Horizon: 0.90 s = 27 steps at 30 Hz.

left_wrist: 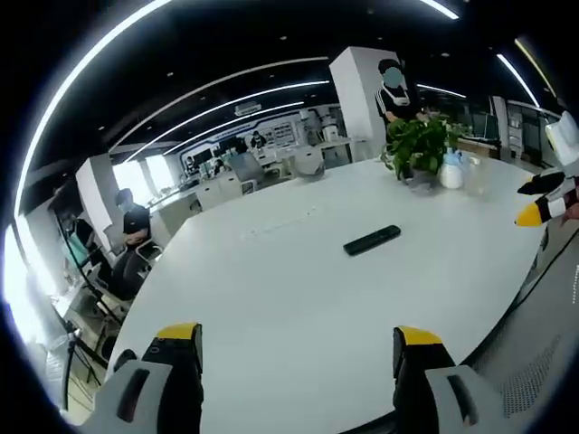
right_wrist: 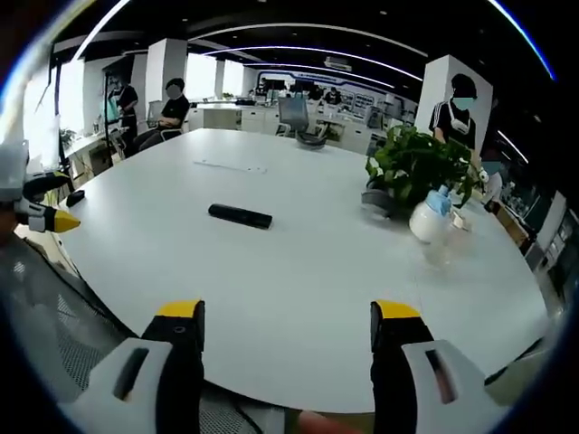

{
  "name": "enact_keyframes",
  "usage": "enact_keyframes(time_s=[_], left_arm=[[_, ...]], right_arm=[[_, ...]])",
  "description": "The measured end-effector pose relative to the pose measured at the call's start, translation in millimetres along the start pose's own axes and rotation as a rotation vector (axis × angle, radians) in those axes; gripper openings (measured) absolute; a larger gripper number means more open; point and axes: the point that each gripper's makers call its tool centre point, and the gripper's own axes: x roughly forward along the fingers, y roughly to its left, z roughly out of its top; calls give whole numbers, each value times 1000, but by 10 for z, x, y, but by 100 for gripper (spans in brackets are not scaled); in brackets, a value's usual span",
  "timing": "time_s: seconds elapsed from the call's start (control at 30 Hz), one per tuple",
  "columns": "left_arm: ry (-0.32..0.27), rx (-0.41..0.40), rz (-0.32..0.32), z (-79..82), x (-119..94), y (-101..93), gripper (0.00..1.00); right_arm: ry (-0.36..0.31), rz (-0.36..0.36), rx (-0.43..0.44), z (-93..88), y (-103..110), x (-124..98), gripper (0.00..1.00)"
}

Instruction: Press the specified remote control buttons in sequence, fully releasing each button before pressing the next.

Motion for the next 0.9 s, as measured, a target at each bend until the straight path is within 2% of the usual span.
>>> enact_keyframes(time_s=[0.3, 0.67, 0.9], left_arm=[[0, -20, -11, -3, 7, -2, 90], [21, 0, -21, -38, 18, -33, 88], [11, -1, -15, -18, 10, -19, 88]], right_arm=[[-8, 2, 7, 19, -6, -1, 76], [-14, 11, 17, 23, 2, -8, 75], [-20, 16, 27, 30, 1, -12, 74]])
